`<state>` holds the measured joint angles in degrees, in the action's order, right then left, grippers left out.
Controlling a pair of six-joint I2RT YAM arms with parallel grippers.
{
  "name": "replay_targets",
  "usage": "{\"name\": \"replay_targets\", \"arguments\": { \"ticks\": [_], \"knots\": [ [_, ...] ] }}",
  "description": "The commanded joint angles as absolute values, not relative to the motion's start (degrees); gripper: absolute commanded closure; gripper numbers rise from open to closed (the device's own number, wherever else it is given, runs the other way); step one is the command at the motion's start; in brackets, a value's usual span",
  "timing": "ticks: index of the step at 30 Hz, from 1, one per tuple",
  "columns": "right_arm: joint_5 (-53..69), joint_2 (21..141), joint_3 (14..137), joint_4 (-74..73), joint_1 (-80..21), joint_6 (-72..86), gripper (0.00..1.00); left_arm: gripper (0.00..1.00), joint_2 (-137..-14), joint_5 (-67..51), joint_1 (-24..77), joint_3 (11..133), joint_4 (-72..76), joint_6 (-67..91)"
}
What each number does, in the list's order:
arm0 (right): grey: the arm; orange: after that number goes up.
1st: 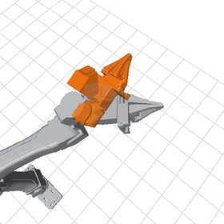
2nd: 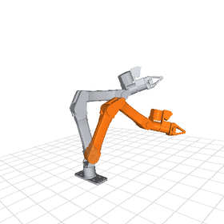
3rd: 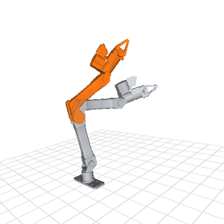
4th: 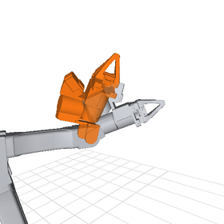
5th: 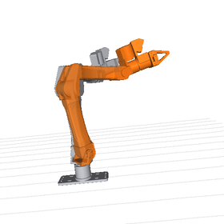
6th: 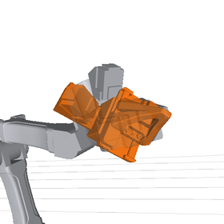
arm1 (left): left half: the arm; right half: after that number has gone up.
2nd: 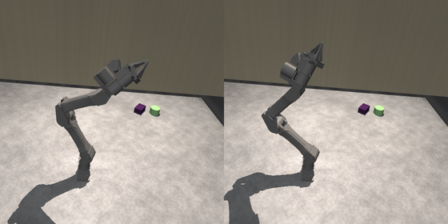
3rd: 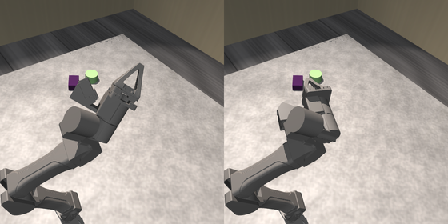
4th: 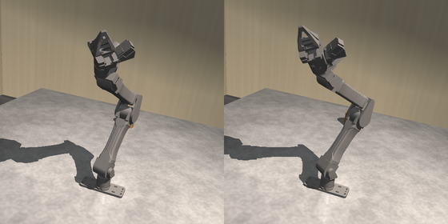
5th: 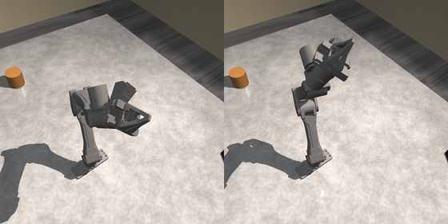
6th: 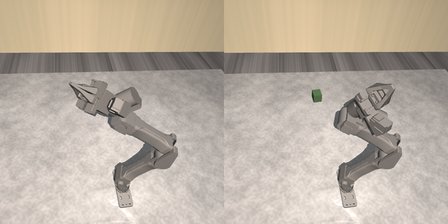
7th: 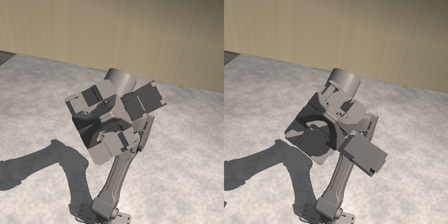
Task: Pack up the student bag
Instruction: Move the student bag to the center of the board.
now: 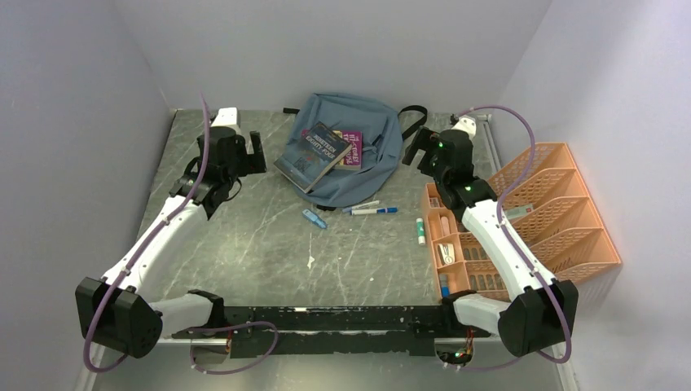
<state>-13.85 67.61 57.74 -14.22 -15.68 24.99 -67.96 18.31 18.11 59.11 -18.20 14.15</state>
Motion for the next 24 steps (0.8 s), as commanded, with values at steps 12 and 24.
{"name": "replay_targets", "arguments": {
  "ticks": [12,24],
  "knots": [
    [-10.77,70.23,61.75,-14.87,-15.21,26.52,0.0,0.02,-66.89,20.49,17.84,59.06,-16.33,14.45],
    [3.7,94.04,79.26,-14.27,-20.29,30.06,0.05,0.02,-65.03,24.03,19.56,57.66,-16.43,18.36]
  ]
}}
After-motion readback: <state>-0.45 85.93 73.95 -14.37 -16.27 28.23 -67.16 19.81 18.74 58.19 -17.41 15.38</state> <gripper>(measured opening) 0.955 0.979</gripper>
